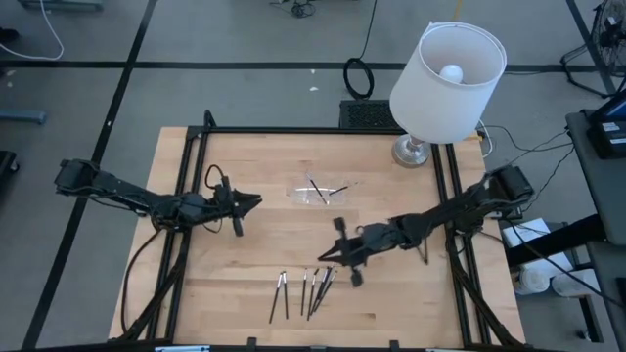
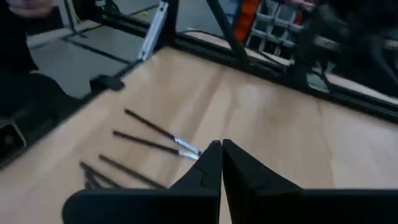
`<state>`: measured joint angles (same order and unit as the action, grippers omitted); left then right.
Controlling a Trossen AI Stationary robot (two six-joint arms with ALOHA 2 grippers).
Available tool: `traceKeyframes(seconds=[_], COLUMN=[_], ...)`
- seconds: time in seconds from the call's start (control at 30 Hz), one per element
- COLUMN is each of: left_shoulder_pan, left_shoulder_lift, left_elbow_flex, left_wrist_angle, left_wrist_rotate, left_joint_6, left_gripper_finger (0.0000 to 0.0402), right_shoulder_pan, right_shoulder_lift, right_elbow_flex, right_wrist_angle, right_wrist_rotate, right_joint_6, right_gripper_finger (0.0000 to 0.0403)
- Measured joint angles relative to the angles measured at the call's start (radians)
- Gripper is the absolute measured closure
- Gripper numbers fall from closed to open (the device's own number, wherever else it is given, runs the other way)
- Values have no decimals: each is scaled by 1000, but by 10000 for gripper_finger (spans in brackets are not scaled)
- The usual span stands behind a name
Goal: Put items in baskets/containers
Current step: Put the black brow brush into the transparent organizer
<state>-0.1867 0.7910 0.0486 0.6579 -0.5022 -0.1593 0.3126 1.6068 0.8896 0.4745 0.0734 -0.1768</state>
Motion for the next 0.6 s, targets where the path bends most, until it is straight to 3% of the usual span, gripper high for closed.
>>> traceKeyframes(seconds=[0.23,0.47,0.6], left_shoulder_pan=[9,8,8], left_shoulder_lift=[0,0,0], left_elbow_flex=[0,0,0], left_wrist_angle=[5,-2,-4], left_wrist_rotate=[-1,10,11], left_joint_6=[16,46,50], left_gripper_finger=[337,337,337], right_shoulder_pan=[-34,-52,-49], right_shoulder_lift=[222,271,270], right_elbow_flex=[303,305,277], right_wrist_angle=[-379,-348,-351], right_wrist_rotate=[0,-129,-128], right_joint_6=[-24,-51,-65], right_gripper_finger=[403,403,397])
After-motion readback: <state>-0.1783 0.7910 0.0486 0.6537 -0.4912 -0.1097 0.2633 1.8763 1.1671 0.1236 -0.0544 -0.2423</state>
